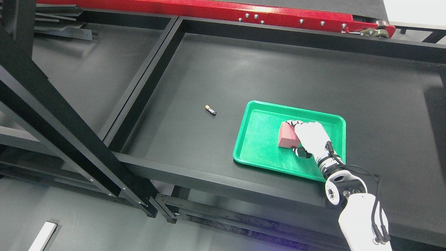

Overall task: Pick pink block from left shelf to tray
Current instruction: 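Close the right hand fingers around the pink block, then lift the pink block up out of the green tray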

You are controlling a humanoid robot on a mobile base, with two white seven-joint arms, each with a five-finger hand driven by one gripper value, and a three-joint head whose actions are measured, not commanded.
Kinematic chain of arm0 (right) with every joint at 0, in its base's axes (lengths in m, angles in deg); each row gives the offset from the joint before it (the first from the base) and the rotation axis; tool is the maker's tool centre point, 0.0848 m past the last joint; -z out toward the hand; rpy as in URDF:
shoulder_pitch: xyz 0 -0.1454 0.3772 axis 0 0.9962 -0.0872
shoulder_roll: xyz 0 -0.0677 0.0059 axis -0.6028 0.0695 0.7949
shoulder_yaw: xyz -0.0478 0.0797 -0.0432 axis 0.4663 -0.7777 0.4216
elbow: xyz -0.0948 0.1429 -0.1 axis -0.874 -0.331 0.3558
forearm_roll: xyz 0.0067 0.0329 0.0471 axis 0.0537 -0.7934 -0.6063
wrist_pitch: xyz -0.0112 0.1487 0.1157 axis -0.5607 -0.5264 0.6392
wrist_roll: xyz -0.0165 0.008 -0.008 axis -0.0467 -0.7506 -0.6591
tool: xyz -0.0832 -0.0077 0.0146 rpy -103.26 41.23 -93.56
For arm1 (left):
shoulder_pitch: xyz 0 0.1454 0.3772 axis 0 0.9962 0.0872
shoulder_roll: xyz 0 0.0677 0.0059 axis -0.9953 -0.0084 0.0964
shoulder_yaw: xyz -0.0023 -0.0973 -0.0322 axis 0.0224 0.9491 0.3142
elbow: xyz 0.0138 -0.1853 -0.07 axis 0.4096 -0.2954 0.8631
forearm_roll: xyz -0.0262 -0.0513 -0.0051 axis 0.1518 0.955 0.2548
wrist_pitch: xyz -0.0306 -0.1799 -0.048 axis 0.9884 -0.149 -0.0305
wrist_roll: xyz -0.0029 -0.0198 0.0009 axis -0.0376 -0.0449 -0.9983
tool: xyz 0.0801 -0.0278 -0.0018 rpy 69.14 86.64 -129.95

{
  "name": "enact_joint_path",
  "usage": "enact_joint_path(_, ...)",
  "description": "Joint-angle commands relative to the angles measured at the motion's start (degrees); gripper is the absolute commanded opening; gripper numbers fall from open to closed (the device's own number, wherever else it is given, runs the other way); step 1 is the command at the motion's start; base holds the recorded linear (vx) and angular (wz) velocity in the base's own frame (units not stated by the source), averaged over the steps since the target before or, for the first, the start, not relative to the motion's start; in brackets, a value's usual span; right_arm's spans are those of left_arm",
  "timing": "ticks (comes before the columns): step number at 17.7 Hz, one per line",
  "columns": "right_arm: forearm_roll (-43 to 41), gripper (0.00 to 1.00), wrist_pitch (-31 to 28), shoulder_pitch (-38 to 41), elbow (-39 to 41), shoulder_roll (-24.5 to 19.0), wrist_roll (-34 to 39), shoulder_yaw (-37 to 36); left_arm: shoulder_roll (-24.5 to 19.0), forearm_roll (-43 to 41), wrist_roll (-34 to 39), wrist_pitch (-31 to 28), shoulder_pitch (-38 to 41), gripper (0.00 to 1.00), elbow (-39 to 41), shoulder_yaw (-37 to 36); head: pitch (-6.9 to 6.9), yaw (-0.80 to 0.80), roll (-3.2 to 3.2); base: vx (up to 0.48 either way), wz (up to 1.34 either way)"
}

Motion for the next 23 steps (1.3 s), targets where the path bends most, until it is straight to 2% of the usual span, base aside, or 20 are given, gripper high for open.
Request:
enact_joint_path(1, -0.2, 0.0, 0.8, -8.6, -0.3, 1.0, -4.4, -1.8, -1.0, -0.1, 0.0, 0.0, -0.6, 1.0, 0.0, 0.0, 0.0, 0.0, 0.0, 0.0, 0.0)
enact_joint_path(6, -3.7, 0.01, 3.8, -7.0, 2.0, 1.0, -10.9, -3.9, -1.0, -0.1, 0.0, 0.0, -0.6, 1.0, 0.0, 0.0, 0.0, 0.0, 0.0, 0.0, 0.0)
enact_joint_path(10, -3.9, 0.0, 5.2, -3.0, 6.6, 1.0, -20.4, -4.9, -1.0, -0.1, 0.0, 0.0, -0.6, 1.0, 0.0, 0.0, 0.0, 0.0, 0.0, 0.0, 0.0)
enact_joint_path(23, -4.0, 0.0, 4.7, 5.0, 13.0, 1.0, -20.8, -5.1, -1.0, -0.1, 0.0, 0.0, -0.6, 1.0, 0.0, 0.0, 0.0, 0.0, 0.0, -0.058, 0.1)
